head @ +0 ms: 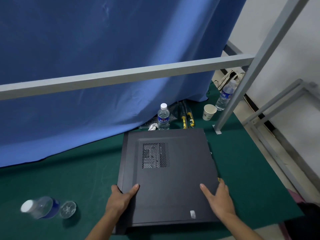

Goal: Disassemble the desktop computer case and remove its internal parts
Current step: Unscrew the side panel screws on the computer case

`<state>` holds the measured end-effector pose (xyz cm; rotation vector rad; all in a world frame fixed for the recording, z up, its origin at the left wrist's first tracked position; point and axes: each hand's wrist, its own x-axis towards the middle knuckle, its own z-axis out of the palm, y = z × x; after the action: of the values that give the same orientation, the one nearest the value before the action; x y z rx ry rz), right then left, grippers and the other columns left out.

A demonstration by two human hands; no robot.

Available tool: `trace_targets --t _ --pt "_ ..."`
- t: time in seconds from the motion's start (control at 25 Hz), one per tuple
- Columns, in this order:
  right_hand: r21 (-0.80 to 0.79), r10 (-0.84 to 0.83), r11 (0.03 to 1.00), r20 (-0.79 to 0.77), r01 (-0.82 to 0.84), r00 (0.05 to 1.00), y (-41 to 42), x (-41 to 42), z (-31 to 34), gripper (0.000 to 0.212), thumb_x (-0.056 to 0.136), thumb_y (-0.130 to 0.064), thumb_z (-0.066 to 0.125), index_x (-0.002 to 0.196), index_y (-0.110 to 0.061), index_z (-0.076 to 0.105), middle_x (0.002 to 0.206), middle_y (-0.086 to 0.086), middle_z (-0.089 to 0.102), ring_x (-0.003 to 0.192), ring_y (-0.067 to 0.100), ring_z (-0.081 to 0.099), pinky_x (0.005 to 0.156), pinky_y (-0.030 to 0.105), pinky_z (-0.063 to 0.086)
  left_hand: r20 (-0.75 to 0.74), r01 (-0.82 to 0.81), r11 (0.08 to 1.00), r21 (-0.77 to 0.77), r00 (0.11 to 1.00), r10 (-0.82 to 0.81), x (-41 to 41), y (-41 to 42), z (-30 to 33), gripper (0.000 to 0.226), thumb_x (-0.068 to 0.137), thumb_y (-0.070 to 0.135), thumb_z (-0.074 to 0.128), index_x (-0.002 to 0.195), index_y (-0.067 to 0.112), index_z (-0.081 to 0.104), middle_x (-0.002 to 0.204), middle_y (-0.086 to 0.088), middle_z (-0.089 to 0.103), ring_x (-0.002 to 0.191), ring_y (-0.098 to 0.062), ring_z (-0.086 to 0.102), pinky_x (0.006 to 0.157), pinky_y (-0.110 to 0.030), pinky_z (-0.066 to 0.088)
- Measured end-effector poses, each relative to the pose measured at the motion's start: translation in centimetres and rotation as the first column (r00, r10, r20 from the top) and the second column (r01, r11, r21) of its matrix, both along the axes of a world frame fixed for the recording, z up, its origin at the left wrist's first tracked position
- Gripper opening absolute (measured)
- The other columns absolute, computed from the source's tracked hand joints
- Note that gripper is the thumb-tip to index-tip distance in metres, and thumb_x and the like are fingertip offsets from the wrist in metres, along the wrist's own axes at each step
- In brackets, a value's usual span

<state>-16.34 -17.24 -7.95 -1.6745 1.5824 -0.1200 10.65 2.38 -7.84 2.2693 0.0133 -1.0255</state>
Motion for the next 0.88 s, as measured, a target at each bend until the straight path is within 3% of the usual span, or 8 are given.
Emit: trace_targets --t 0.12,0.28,0.44,0.52,0.64,0.76,0.88 --pt "-0.037 -0.045 0.998 0.113 0.050 0.993 1.8 -1.9 -0.4 0.071 0.087 -0.041 0.069 0.144 -0.010 0.040 0.137 0.007 0.051 0.125 0.026 0.051 0.101 0.040 0.044 0.015 0.005 1.000 0.008 1.000 -0.005 -0.1 0.3 -0.3 0.065 0.075 0.057 0.076 0.104 0.011 0.041 0.103 -0.009 0.058 0.092 -0.032 0.058 0.085 -0.041 0.048" --pt "-0.019 -0.078 0.996 0.208 0.084 0.975 2.4 -2.7 -0.2 0.068 0.087 -0.035 0.071 0.146 -0.019 0.041 0.140 -0.001 0.052 0.125 0.019 0.051 0.106 0.039 0.043 0.051 0.020 1.000 0.024 0.998 -0.021 -0.4 0.1 -0.3 0.064 0.077 0.058 0.073 0.101 0.009 0.040 0.100 -0.011 0.057 0.088 -0.031 0.057 0.080 -0.041 0.046" --pt "0.020 -0.069 0.998 0.176 0.067 0.982 1.7 -2.8 0.1 0.067 0.085 -0.037 0.073 0.142 -0.019 0.042 0.137 0.000 0.055 0.118 0.020 0.056 0.100 0.038 0.048 0.106 0.026 0.996 0.080 0.994 -0.034 -0.9 0.1 -0.3 0.067 0.079 0.061 0.069 0.104 0.006 0.040 0.107 -0.017 0.058 0.093 -0.035 0.057 0.086 -0.046 0.048" --pt "0.053 -0.002 0.999 0.132 -0.005 0.991 0.9 -2.9 0.4 0.068 0.085 -0.037 0.073 0.140 -0.016 0.039 0.137 0.002 0.054 0.118 0.021 0.056 0.098 0.041 0.049 0.170 0.016 0.992 0.129 0.985 -0.038 -1.8 -0.1 -0.3 0.075 0.081 0.063 0.065 0.118 0.003 0.041 0.121 -0.021 0.053 0.106 -0.039 0.055 0.092 -0.051 0.046" --pt "0.089 0.134 0.986 0.069 -0.140 0.989 -1.2 -2.5 1.1 0.082 0.082 -0.037 0.076 0.144 -0.012 0.029 0.144 0.007 0.043 0.126 0.024 0.050 0.104 0.043 0.044 0.377 0.030 0.971 0.235 0.918 -0.120 -3.8 -0.9 0.1 0.088 0.088 0.064 0.052 0.152 0.012 0.022 0.153 -0.021 0.027 0.137 -0.041 0.032 0.107 -0.060 0.030" --pt "0.061 0.229 0.971 0.068 -0.233 0.971 -4.2 -0.5 2.2 0.106 0.082 -0.039 0.077 0.156 -0.015 0.005 0.156 0.008 0.020 0.140 0.026 0.034 0.113 0.043 0.034 0.483 0.216 0.926 0.309 0.803 -0.348 -4.5 -3.1 0.5 0.079 0.093 0.065 0.039 0.156 0.031 0.006 0.163 -0.013 0.000 0.150 -0.030 0.002 0.115 -0.059 0.007" --pt "0.021 0.287 0.957 0.045 -0.288 0.957 -6.5 2.4 2.5 0.110 0.082 -0.037 0.077 0.156 -0.014 -0.001 0.160 0.005 0.011 0.145 0.026 0.023 0.116 0.046 0.028 0.484 0.332 0.869 0.368 0.730 -0.483 -4.3 -6.7 0.2 0.075 0.093 0.070 0.027 0.155 0.039 -0.002 0.163 -0.008 -0.013 0.150 -0.025 -0.013 0.116 -0.057 -0.001"
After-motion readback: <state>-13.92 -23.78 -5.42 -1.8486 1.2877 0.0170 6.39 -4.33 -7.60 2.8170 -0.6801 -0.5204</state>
